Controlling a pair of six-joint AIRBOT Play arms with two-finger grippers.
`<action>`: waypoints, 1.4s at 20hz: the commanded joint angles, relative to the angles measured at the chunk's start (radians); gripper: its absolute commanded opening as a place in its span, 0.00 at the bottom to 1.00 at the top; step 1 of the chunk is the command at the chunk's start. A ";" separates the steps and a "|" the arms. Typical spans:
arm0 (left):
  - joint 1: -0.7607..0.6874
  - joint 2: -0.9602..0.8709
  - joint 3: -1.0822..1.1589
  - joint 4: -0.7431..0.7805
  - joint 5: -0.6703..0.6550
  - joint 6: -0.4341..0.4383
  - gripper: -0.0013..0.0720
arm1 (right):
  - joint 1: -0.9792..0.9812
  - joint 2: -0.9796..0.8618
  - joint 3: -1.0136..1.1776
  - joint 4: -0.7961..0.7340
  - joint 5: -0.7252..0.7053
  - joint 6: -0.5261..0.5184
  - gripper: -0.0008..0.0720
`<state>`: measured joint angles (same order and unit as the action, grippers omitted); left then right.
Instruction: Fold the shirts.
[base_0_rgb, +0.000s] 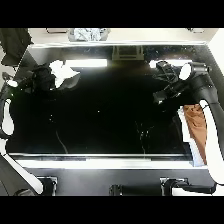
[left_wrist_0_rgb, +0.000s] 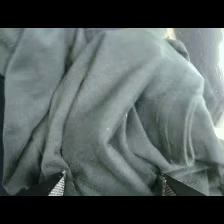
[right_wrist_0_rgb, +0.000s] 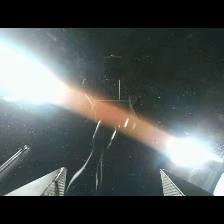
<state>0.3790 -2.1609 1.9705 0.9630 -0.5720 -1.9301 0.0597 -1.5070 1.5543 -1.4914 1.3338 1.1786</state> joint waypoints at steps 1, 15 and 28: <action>0.000 -0.029 0.000 -0.079 0.020 0.019 0.28 | 0.000 0.000 0.000 0.018 0.018 0.000 0.94; -0.190 0.833 0.000 -0.148 -0.098 0.622 0.05 | 0.000 0.164 0.047 0.007 0.132 -0.091 0.82; -0.951 1.138 -0.674 0.033 -0.649 0.665 0.05 | 0.000 0.670 0.047 -0.066 0.396 -0.090 0.83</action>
<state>-0.3927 -1.0401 1.5459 0.9810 -1.2652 -1.3254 0.0601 -0.8898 1.6005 -1.5246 1.6478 1.0882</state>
